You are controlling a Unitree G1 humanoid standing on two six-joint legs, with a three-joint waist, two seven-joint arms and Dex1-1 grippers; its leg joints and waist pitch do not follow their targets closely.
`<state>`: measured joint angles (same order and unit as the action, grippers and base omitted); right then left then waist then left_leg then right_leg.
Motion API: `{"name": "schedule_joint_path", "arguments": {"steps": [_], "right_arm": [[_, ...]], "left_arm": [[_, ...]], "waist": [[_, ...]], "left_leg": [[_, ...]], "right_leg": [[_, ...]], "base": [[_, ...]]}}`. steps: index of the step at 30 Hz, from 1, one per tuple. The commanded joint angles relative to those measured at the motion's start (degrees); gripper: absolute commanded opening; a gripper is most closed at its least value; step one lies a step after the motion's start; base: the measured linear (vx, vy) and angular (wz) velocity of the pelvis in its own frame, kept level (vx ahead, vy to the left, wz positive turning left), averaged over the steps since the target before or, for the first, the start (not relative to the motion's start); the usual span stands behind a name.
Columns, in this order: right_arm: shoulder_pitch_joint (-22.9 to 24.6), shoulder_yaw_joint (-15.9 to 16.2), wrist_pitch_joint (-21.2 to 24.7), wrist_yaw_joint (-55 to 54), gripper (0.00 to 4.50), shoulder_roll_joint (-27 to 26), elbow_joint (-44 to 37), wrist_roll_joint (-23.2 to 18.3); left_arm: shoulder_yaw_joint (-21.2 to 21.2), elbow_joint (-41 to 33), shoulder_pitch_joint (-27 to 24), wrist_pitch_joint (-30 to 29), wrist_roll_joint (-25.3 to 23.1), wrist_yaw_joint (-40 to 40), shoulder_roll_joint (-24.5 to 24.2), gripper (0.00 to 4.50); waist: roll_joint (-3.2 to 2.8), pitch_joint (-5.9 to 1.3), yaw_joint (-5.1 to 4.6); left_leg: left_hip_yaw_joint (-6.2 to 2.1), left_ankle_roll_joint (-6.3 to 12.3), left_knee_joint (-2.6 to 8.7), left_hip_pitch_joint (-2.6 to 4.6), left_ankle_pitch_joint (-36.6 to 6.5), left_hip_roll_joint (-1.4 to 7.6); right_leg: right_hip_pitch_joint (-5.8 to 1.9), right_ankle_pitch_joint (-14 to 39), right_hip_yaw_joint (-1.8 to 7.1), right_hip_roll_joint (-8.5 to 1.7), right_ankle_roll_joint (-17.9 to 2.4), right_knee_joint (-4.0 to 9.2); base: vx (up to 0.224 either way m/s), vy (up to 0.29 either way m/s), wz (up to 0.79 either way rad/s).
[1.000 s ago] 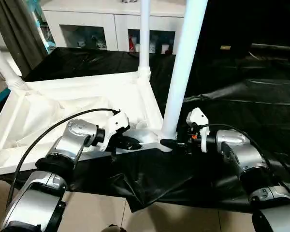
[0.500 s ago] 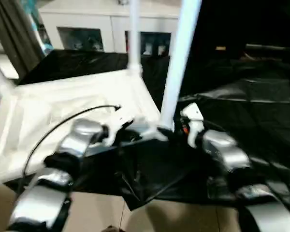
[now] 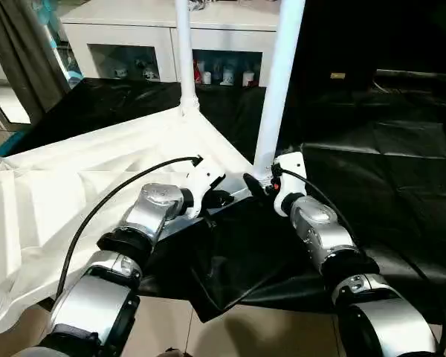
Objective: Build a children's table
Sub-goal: Rotate leg to tighten
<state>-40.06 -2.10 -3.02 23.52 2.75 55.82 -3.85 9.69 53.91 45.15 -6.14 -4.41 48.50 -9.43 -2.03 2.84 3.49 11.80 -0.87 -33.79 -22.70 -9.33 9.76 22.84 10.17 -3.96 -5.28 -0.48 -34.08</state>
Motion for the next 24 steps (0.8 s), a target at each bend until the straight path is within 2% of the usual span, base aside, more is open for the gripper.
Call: {"name": "schedule_joint_path", "arguments": {"steps": [1,2,6,7,8,9,11,13,15,18,22,23,24], "right_arm": [[1.0,5.2,0.6,11.2,3.84,-1.5,-2.4,0.1],[1.0,5.2,0.6,11.2,3.84,-1.5,-2.4,0.1],[3.5,8.1,1.0,22.8,3.84,5.1,-6.7,0.4],[4.0,8.8,0.5,25.4,3.84,6.8,-7.3,0.8],[4.2,9.1,0.3,26.4,3.84,7.5,-7.5,0.9],[4.6,9.1,0.3,28.3,3.84,8.6,-8.3,0.7],[5.2,8.8,0.8,32.3,3.84,10.5,-10.2,-0.5],[5.4,8.6,1.0,33.3,3.84,10.9,-10.8,-0.7],[6.0,8.3,1.6,36.3,3.84,12.0,-12.7,-1.9],[6.3,8.9,1.6,38.0,3.84,12.8,-13.3,-2.3],[7.1,9.5,2.7,41.0,3.69,13.1,-14.4,-2.7],[7.2,9.5,2.7,41.0,3.43,13.1,-14.5,-2.7],[7.3,9.5,3.0,41.2,3.36,13.0,-14.8,-2.8]], "left_arm": [[1.9,-3.1,-0.8,3.2,1.7,5.5,1.5,0.0],[1.9,-3.1,-0.8,3.2,1.7,5.5,1.5,0.0],[3.3,-5.1,-2.8,4.3,1.8,12.9,-2.7,0.0],[3.5,-5.9,-3.3,4.4,2.2,15.4,-3.7,0.0],[3.5,-6.3,-3.5,4.3,2.4,16.6,-4.1,0.0],[3.7,-7.1,-4.0,4.2,2.8,18.7,-4.9,0.0],[4.2,-8.6,-4.7,3.9,3.3,22.4,-6.6,0.0],[4.2,-9.0,-4.9,3.6,3.3,22.9,-6.9,0.0],[3.9,-9.8,-5.1,3.1,3.5,24.2,-7.9,0.0],[4.0,-10.1,-5.3,3.0,3.6,25.2,-8.5,0.0],[4.2,-11.1,-5.8,2.7,3.9,26.3,-9.2,0.0],[4.2,-11.1,-5.8,2.7,3.9,26.3,-9.2,0.0],[4.2,-11.2,-5.8,2.6,3.9,26.4,-9.2,0.0]], "waist": [[0.28,-3.51,0.07],[0.36,-3.64,0.26],[0.28,-3.87,0.51],[0.2,-4.1,0.78],[-0.06,-4.12,0.81],[-0.04,-4.22,0.82],[-0.04,-4.17,1.23],[-0.26,-4.12,1.36],[-0.28,-3.88,1.8],[-0.2,-3.75,1.94],[-0.07,-3.73,1.98],[-0.01,-3.77,2.02],[-0.04,-3.79,2.02]], "left_leg": [[-2.28,0.2,4.86,1.64,-20.9,3.69],[-2.09,1.03,4.69,1.61,-19.4,3.7],[-1.83,3.09,4.25,1.12,-14.8,3.73],[-1.81,3.82,4.01,1.18,-13.1,3.81],[-1.71,4.48,3.88,1.23,-12.1,3.94],[-1.63,4.86,3.77,1.2,-11.6,3.9],[-1.61,5.35,3.71,1.34,-11.4,4.01],[-1.58,5.13,3.79,1.52,-12.1,4.14],[-1.54,3.61,4.12,1.95,-15.1,4.33],[-1.67,1.67,4.48,1.89,-17.5,4.32],[-1.67,1.21,4.46,1.86,-17.6,4.23],[-1.66,1.41,4.4,1.81,-16.9,4.22],[-1.67,1.58,4.4,1.73,-16.3,4.21]], "right_leg": [[-1.97,17.6,2.59,-4.24,-11.5,4.71],[-2.06,16.0,2.61,-4.27,-11.8,4.56],[-2.53,10.5,2.39,-4.05,-13.6,3.77],[-2.63,8.2,2.27,-4.04,-14.3,3.47],[-2.41,5.7,2.25,-3.85,-15.1,3.17],[-2.44,4.3,2.22,-3.84,-15.9,2.93],[-2.48,3.7,2.21,-3.9,-16.5,2.87],[-2.25,4.7,2.26,-3.87,-16.6,2.99],[-1.92,8.0,2.37,-3.83,-16.2,3.34],[-2.01,11.3,2.43,-3.94,-15.2,3.49],[-1.96,12.6,2.59,-4.13,-14.5,3.69],[-2.0,12.3,2.6,-4.16,-14.5,3.64],[-2.04,11.9,2.56,-4.11,-14.5,3.58]], "base": [[0.0,0.0,0.0],[0.0,0.0,0.0],[0.0,0.0,0.0],[0.0,0.0,0.0],[0.0,0.0,0.0],[0.0,0.0,0.0],[0.0,0.0,0.0],[0.0,0.0,0.0],[0.0,0.0,0.0],[0.0,0.0,0.0],[0.0,0.0,0.0],[0.0,0.0,0.0],[0.0,0.0,0.0]]}}
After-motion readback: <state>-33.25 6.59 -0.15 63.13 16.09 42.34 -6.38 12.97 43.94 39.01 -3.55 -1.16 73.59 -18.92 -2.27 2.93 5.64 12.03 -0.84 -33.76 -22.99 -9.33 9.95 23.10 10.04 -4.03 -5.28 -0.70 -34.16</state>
